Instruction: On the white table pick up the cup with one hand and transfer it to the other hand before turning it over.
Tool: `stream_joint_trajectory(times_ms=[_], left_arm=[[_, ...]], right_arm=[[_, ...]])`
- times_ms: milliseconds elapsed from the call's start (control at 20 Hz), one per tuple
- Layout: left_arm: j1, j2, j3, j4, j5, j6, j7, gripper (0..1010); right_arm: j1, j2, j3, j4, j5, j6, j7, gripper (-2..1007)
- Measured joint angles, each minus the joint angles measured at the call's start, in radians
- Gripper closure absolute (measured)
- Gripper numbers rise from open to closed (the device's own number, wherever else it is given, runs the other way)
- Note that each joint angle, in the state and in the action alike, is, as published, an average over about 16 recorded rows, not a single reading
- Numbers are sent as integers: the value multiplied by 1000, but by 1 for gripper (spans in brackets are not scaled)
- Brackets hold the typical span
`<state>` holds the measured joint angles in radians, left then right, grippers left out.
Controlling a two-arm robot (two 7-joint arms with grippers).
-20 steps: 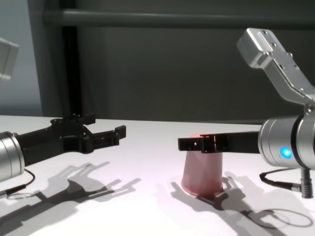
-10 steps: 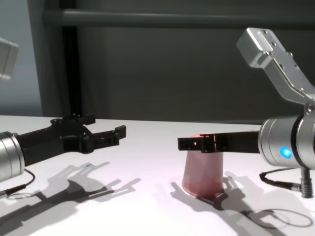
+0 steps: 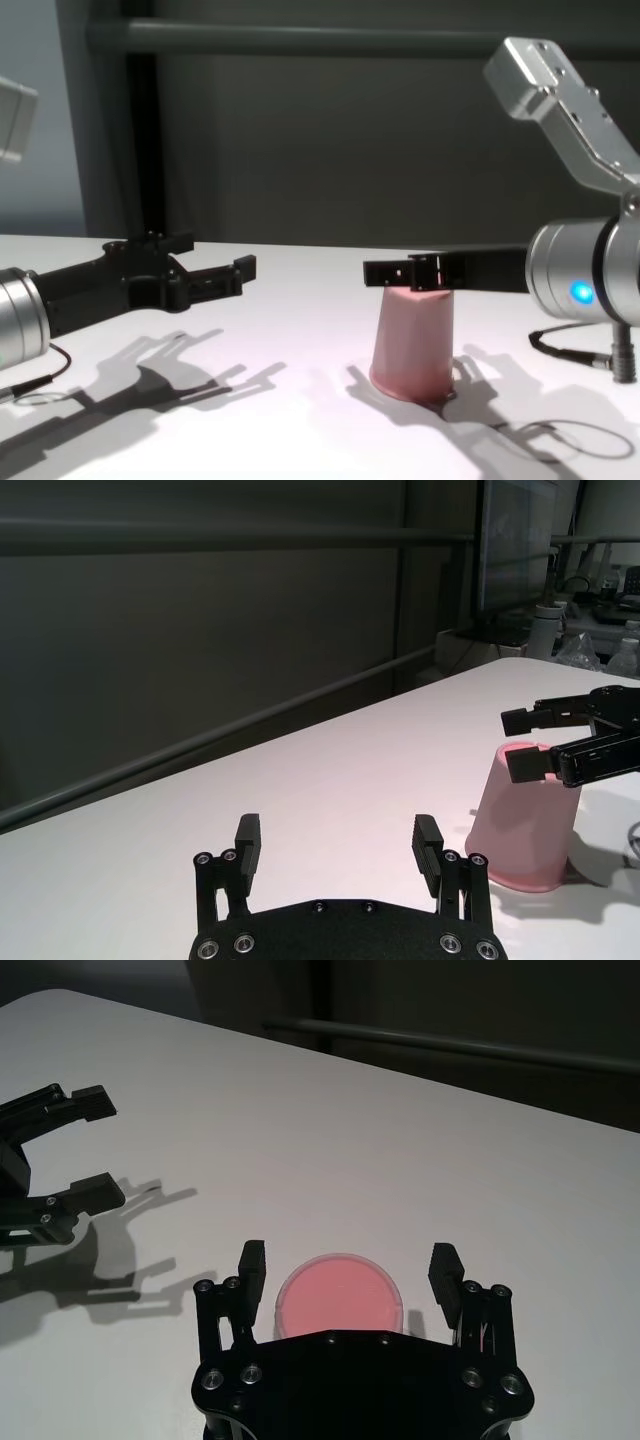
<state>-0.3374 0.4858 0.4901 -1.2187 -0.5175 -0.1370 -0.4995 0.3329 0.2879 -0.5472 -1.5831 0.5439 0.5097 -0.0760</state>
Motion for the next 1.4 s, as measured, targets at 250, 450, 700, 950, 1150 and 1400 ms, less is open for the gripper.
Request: stream_joint_trajectory(times_ms=[250,450,700,950,1150,1400], left_arm=[[0,0,0,0,0,0,0,9],[0,0,0,0,0,0,0,9],[0,0,0,0,0,0,0,9],[0,0,0,0,0,0,0,9],[0,0,0,0,0,0,0,9],[0,0,0,0,0,0,0,9]], right_arm=[[2,-3,13,-22,-22,-16,-3,3],[-2,-2,31,-42,-44,-40,-9,3],[-20,8,64,-64,-71,-84,-21,3],[-58,29,112,-75,-96,-141,-34,3],[-97,48,154,-72,-108,-187,-38,3],[-146,61,204,-50,-105,-241,-28,3]])
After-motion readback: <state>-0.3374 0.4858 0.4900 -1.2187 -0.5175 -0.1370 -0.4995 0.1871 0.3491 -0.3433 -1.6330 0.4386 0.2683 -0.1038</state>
